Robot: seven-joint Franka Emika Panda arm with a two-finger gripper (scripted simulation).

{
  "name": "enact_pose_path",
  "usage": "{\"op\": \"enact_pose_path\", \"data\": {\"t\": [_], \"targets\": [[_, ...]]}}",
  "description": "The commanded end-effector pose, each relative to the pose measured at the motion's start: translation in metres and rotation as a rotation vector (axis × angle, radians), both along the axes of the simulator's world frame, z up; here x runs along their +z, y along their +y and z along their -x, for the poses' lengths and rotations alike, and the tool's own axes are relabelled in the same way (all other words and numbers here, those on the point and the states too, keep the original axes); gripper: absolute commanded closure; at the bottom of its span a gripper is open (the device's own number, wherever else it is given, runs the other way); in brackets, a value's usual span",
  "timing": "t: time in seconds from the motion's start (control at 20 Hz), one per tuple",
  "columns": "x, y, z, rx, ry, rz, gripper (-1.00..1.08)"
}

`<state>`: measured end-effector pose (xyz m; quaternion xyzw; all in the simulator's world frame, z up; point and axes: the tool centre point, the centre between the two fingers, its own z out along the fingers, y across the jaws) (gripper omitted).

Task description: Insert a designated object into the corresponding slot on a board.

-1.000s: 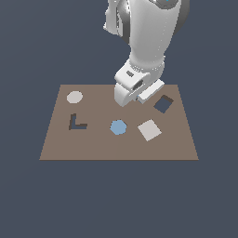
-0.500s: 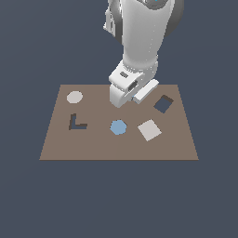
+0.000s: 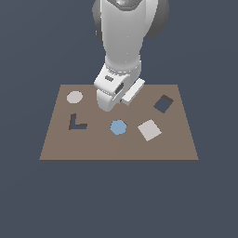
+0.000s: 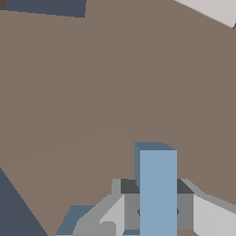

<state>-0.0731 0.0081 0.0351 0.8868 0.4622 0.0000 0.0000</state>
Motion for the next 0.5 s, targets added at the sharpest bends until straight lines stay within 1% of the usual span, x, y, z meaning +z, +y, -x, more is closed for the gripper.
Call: {"op": "enact_pose_path", "data": {"t": [0.0,0.2,0.45], "targets": [[0.001,-0.015,-0.004,0.053,-0.001,0.0,1.08],[0.001,-0.042,-0.015,0.151,-0.001,0.0,1.08],[0.003,-0.077,-0.034,0.283,-0.001,0.0,1.08]]}}
